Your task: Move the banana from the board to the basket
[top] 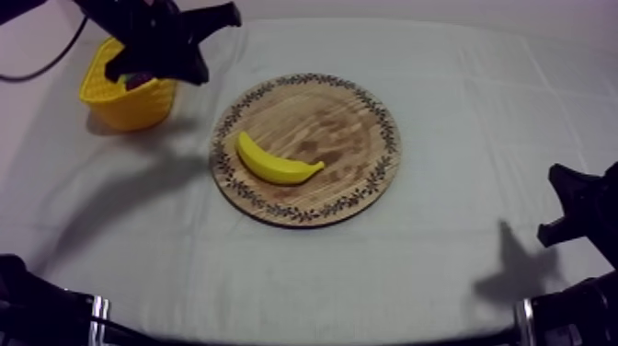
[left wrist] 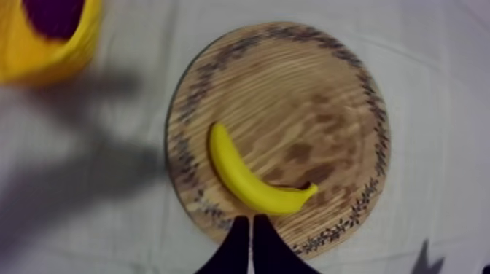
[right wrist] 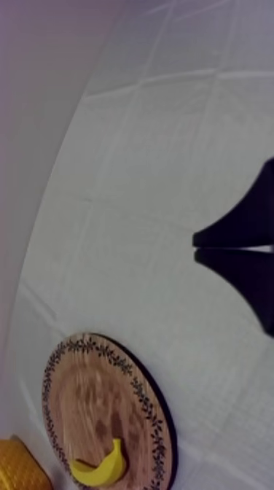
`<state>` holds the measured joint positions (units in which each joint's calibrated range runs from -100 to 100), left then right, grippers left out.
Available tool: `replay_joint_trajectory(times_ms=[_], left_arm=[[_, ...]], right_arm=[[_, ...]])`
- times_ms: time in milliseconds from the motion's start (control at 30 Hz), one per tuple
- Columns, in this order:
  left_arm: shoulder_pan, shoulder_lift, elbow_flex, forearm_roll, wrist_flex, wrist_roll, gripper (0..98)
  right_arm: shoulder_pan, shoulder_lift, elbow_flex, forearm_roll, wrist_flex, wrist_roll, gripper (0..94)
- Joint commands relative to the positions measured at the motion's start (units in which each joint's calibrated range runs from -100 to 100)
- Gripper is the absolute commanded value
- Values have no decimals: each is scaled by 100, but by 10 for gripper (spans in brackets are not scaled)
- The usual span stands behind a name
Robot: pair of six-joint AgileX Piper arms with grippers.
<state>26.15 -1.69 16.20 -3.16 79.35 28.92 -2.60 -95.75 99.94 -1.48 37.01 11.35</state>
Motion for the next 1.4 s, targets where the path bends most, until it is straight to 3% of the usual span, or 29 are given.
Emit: replay_joint_trajectory(times_ms=[0,467,867,1067,1367], left_arm=[[-61,-1,63,217,133,432,0],[6,1,111,444,476,594,0],[-13,6,120,539,558,491,4],[-24,23,148,541,557,529,382],[-74,90,133,677,560,625,552]], right_arm=[[0,0,-5,-1,0,0,3],[0,0,-5,-1,0,0,3],[0,0,-5,-1,0,0,3],[0,0,-5,-1,0,0,3],[0,0,-5,-1,0,0,3]])
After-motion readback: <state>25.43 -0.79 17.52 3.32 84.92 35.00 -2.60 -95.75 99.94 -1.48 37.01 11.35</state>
